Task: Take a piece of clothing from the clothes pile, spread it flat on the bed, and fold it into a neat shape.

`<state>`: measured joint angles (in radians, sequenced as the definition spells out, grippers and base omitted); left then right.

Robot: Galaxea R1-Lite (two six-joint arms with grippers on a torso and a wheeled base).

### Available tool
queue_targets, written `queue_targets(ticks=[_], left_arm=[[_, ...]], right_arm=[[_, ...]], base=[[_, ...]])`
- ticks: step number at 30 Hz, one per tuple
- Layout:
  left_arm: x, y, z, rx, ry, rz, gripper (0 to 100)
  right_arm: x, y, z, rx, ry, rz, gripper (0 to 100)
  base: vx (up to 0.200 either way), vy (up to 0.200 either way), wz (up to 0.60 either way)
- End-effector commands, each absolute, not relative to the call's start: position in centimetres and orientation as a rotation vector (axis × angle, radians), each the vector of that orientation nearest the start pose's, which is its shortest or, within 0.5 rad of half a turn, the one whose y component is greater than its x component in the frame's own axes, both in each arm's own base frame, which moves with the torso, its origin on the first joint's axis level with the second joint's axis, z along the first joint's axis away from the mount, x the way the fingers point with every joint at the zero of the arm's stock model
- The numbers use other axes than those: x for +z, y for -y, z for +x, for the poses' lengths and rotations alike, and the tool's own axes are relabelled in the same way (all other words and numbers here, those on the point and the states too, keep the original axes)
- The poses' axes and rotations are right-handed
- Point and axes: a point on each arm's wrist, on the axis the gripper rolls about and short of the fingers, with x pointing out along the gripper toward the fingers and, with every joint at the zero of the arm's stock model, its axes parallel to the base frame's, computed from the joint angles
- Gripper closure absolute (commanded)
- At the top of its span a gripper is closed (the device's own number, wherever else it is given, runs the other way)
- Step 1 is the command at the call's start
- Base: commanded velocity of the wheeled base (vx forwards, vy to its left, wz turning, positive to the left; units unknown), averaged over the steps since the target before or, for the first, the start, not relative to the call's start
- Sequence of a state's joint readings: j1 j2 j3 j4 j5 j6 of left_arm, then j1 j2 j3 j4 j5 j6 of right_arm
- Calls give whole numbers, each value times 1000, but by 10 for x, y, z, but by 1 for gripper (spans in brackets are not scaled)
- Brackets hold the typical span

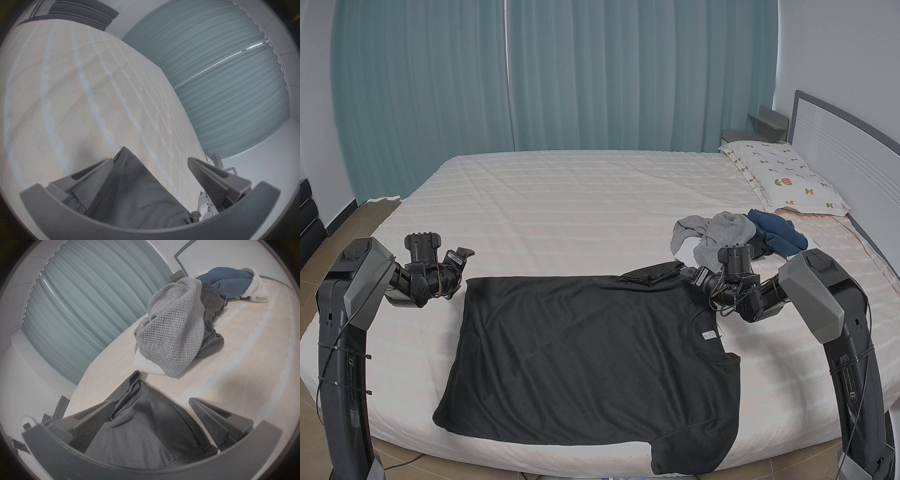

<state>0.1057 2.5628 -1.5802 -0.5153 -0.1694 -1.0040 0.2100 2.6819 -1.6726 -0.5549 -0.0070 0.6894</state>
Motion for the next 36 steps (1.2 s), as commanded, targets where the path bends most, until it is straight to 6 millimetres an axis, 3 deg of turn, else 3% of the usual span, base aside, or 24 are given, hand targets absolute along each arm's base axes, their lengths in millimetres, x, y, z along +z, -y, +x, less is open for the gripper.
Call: queue_targets(ticks=[1,8,9,15,29,30,36], left_arm=[[6,-48,501,183,-469,-1046,0],[3,-47,504,201,-457,-1023,0],[0,-45,504,201,-461,-1013,0],[-11,-39,507,221,-461,-947,0],[-19,-24,521,193,-441,-927,0],[-19,-24,521,193,-441,-927,100],[-26,-17,523,198,-444,-875,100]], right_arm=[[-24,-108,508,34,-504,626,0],[-34,-109,514,32,-497,627,0],[-37,-109,515,28,-497,626,100],[-41,-111,516,29,-495,623,100],[-29,-98,525,30,-393,652,100],[-29,-98,525,30,-393,652,100],[-33,-99,525,18,-383,650,100]], base=[[0,0,0],[0,0,0],[0,0,0],[0,0,0],[0,0,0],[0,0,0],[0,0,0]])
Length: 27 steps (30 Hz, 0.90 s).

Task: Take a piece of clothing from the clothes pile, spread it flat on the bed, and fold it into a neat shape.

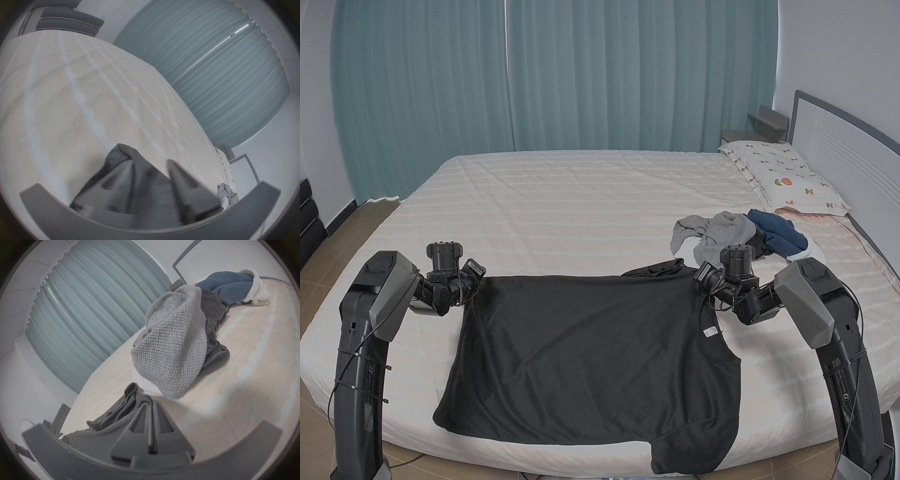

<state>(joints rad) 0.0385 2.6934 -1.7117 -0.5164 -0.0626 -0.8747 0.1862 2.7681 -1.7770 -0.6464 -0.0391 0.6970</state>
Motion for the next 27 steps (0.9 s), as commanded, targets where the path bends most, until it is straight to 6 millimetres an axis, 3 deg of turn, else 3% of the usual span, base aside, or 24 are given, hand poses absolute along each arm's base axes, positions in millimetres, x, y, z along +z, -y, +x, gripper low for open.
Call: queue_targets(ticks=[1,14,23,27], left_arm=[[-27,-18,525,212,-433,-869,100],[-18,-25,538,282,-272,-858,100],[-23,-29,536,292,-266,-854,100],[-26,-25,536,286,-273,-852,100]], right_arm=[[-33,-99,525,18,-383,650,100],[-25,-98,529,20,-299,659,100],[-2,-99,543,16,-159,671,100],[-16,-97,544,2,-183,663,100]], base=[[0,0,0],[0,0,0],[0,0,0],[0,0,0]])
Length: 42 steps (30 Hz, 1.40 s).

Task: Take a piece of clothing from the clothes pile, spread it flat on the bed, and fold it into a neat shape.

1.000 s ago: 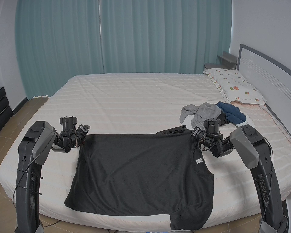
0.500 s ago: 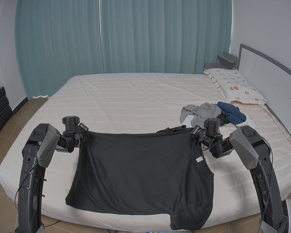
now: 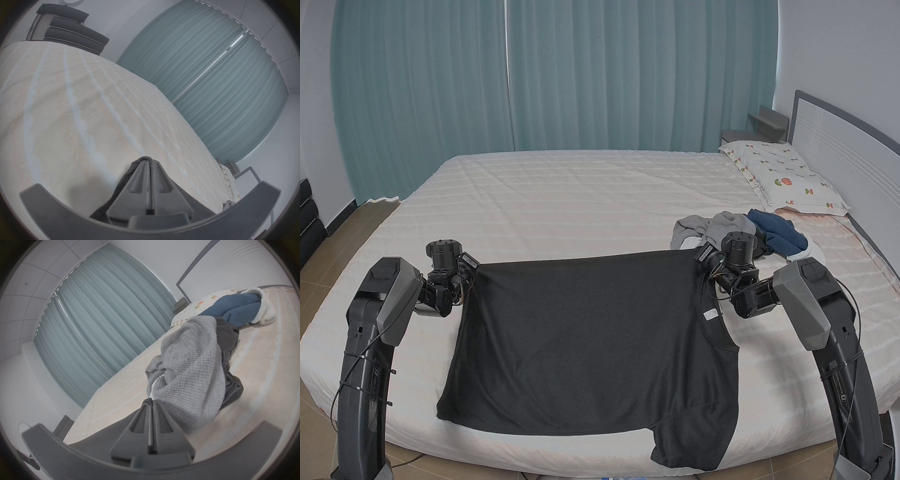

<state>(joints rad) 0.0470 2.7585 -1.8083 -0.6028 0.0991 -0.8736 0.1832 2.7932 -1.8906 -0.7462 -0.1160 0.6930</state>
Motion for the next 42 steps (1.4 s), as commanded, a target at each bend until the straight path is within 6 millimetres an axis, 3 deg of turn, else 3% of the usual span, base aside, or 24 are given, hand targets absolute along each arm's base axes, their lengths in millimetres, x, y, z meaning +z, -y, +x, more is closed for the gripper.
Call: queue_targets(ticks=[1,8,9,11,12,16,19,22,26,28,30,33,37,38,39,42], left_arm=[[-25,-24,537,284,-275,-847,100],[-27,-23,537,281,-281,-847,100],[-27,-23,537,282,-284,-847,0],[-28,-22,537,286,-298,-845,0],[-28,-22,537,288,-301,-845,0],[-26,-22,536,288,-300,-848,0],[-23,-25,534,301,-301,-851,0],[-10,-30,524,318,-311,-852,0],[22,-36,493,300,-351,-872,0],[22,-36,493,300,-351,-872,0],[41,-32,476,225,-379,-892,0],[44,-31,468,222,-400,-912,0],[32,-28,442,223,-502,-927,0],[32,-28,442,223,-502,-927,0],[29,-26,423,197,-557,-943,0],[24,-23,394,167,-628,-963,0]], right_arm=[[-20,-97,544,-1,-190,662,100],[-41,-97,543,-11,-228,629,100],[-42,-98,542,-11,-233,623,100],[-44,-101,541,-9,-244,618,100],[-44,-101,541,-7,-242,618,0],[-37,-103,538,-6,-244,617,0],[-21,-99,528,-12,-265,614,0],[-8,-93,513,-18,-296,614,0],[19,-85,476,-26,-331,617,0],[19,-85,476,-26,-331,617,0],[41,-78,429,-19,-414,657,0],[45,-73,390,3,-505,722,0],[37,-68,348,7,-590,746,0],[37,-68,348,7,-590,746,0],[31,-64,330,12,-616,761,0],[28,-61,309,41,-628,792,0]], base=[[0,0,0],[0,0,0],[0,0,0],[0,0,0],[0,0,0],[0,0,0],[0,0,0],[0,0,0],[0,0,0],[0,0,0],[0,0,0],[0,0,0],[0,0,0],[0,0,0],[0,0,0],[0,0,0]])
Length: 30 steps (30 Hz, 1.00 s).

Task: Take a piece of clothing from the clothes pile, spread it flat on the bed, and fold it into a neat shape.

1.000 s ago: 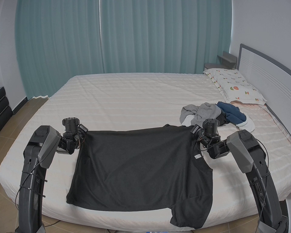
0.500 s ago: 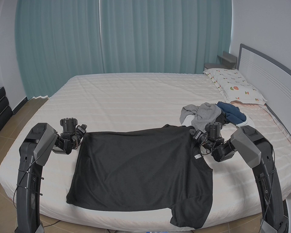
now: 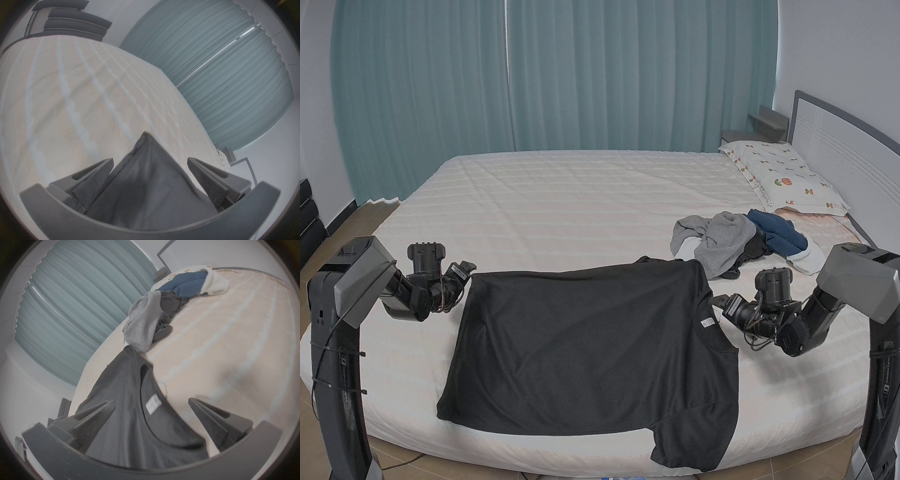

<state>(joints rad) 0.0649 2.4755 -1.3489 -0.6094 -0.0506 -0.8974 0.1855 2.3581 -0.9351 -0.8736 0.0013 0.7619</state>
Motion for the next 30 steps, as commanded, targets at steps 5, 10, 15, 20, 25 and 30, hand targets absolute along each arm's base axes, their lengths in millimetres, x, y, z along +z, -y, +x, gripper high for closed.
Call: queue_targets(ticks=[5,10,15,20,25,30], left_arm=[[15,-18,359,134,-683,-976,0],[10,-17,350,127,-681,-975,0],[9,-15,349,128,-686,-973,0],[9,-15,349,125,-687,-970,0],[10,-16,348,129,-684,-975,0],[15,-16,343,127,-679,-971,0]], right_arm=[[19,-60,286,67,-682,828,0],[16,-69,277,71,-721,891,0],[10,-71,270,68,-744,918,0],[1,-71,265,82,-754,923,0],[-3,-69,260,90,-741,917,0],[-2,-68,256,92,-738,917,0]], base=[[-120,0,0],[-200,0,0],[-40,0,0],[0,0,0],[0,0,0],[0,160,0]])
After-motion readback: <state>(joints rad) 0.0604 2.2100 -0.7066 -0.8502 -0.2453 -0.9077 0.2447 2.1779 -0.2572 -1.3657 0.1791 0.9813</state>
